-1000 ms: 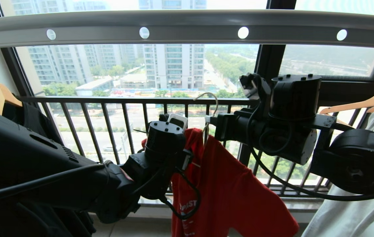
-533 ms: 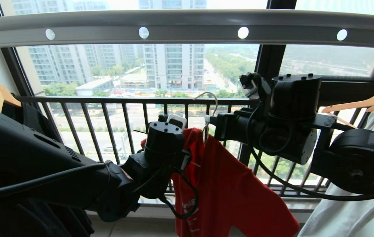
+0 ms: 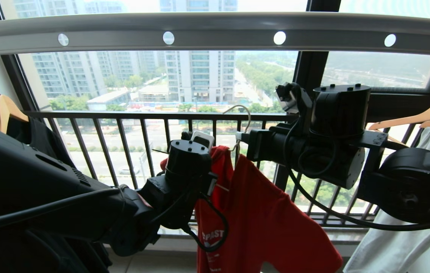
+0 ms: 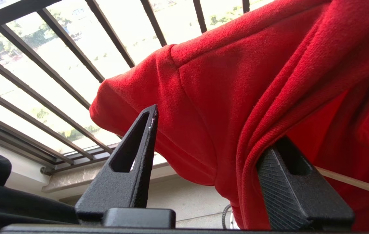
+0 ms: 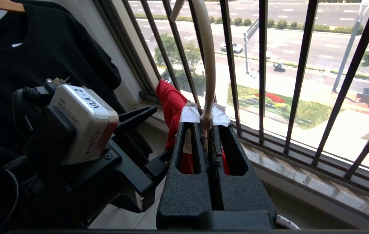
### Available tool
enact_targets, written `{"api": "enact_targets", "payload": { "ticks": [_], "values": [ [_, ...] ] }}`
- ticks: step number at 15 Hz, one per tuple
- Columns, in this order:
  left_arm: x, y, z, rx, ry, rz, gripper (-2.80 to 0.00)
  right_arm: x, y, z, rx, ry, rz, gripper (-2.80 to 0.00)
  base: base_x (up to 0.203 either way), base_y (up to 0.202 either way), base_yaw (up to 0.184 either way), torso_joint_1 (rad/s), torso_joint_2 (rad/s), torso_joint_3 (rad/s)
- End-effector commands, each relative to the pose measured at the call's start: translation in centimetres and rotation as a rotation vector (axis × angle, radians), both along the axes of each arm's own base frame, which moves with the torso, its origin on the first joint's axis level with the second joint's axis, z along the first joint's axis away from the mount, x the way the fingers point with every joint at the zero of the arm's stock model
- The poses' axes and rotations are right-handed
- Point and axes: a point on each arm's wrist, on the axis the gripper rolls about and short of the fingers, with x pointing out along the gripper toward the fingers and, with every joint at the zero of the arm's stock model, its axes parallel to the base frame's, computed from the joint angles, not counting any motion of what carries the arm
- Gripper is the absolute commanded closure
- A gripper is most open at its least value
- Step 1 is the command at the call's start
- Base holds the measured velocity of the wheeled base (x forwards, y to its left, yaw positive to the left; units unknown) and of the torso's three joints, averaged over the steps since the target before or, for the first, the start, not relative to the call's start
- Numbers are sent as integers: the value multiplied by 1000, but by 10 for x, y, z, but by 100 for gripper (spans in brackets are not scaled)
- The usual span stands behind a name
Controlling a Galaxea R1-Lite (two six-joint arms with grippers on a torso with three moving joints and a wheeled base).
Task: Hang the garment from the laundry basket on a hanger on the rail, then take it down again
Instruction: Take the clothes off the clothes rack
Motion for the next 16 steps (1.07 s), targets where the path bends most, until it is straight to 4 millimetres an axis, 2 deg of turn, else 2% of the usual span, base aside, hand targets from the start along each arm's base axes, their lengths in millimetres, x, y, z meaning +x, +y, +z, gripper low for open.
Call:
{"api": "enact_targets", "payload": {
  "ticks": [1, 10, 13, 16],
  "values": [
    [-1, 1, 3, -6, -9, 3, 0, 2, 0, 0, 3, -3, -9, 0, 0, 0, 0, 0, 0, 0],
    [-3, 6, 15, -29, -34, 12, 0, 16, -2, -11, -17, 17, -47, 0, 0, 0, 0, 0, 0, 0],
    [23, 30, 22, -39, -58, 101, 0, 26, -6, -13, -20, 19, -73, 0, 0, 0, 0, 0, 0, 0],
    [56, 50, 19, -37, -61, 179, 0, 26, -6, -13, -20, 19, -73, 0, 0, 0, 0, 0, 0, 0]
  ]
}}
